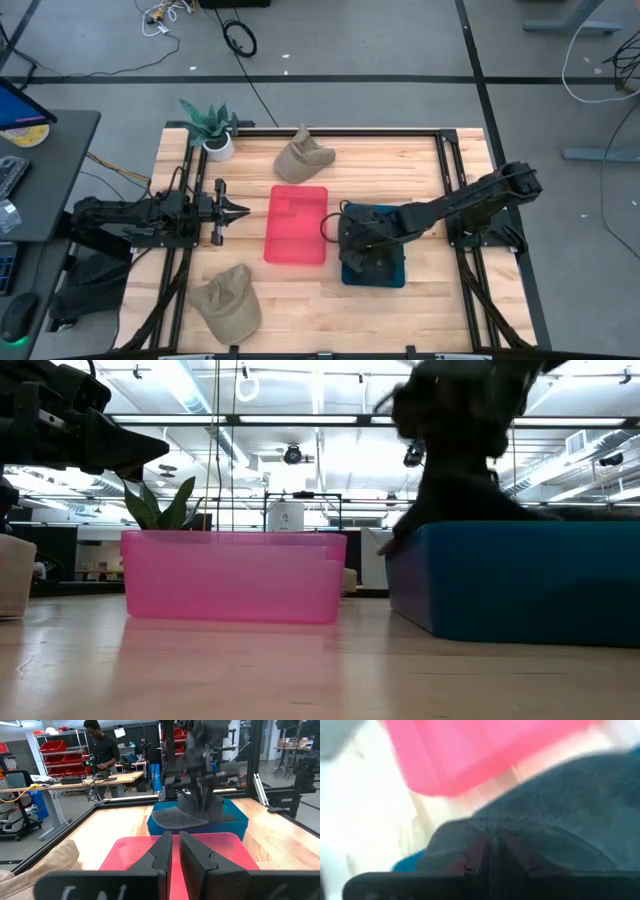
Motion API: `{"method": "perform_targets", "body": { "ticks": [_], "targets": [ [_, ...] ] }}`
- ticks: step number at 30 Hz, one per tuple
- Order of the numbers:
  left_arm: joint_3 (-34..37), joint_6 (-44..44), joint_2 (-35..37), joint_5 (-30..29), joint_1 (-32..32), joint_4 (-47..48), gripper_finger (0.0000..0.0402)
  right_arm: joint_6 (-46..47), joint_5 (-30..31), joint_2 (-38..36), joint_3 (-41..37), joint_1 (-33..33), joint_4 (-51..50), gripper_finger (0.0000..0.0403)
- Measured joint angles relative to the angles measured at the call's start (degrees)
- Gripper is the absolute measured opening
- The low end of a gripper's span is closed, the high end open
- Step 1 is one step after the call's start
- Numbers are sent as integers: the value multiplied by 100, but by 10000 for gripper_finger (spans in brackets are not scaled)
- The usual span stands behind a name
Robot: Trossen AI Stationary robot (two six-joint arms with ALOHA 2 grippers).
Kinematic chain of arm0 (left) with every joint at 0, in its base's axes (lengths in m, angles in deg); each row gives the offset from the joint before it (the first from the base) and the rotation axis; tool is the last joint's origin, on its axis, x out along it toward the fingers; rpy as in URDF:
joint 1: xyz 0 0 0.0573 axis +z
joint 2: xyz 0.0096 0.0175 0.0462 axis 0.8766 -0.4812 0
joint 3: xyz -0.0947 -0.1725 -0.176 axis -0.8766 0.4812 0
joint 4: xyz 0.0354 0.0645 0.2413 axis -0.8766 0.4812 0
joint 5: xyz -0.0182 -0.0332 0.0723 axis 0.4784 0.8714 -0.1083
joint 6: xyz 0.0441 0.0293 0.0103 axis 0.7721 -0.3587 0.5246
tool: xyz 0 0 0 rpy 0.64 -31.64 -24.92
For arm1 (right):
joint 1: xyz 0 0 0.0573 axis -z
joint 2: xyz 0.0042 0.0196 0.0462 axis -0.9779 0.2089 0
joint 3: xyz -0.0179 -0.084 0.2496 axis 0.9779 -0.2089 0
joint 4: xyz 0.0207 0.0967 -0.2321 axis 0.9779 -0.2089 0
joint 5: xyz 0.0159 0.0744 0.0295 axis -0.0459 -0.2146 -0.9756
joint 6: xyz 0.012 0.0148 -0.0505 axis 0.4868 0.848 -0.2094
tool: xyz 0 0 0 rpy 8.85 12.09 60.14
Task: Pick & Place hat
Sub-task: Put the gray cap into the blue bin
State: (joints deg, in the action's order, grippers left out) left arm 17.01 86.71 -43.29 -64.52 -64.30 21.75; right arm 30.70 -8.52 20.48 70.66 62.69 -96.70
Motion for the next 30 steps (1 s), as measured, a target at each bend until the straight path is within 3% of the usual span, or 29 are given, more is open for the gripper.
{"method": "perform_targets", "body": {
  "ticks": [5, 10, 14, 21, 26, 30],
  "targets": [
    [1, -1, -1, 0, 0, 0, 39, -591, 586, -484, 5, -233, 140, 45],
    [0, 0, -1, 0, 0, 0, 39, -937, 660, -817, 14, -426, 114, 45],
    [0, 0, 0, 0, 1, 0, 39, -621, 721, -915, 25, -450, -75, 45],
    [-1, -1, -1, 0, 1, 0, 39, 555, 1214, -914, 30, -448, -1452, 29],
    [0, 0, 0, 0, 1, 0, 39, 720, 1164, -826, 36, -431, -1437, 7],
    [-1, 1, -1, 0, 1, 0, 39, 935, 713, -448, 38, -260, -1458, 5]
  ]
}}
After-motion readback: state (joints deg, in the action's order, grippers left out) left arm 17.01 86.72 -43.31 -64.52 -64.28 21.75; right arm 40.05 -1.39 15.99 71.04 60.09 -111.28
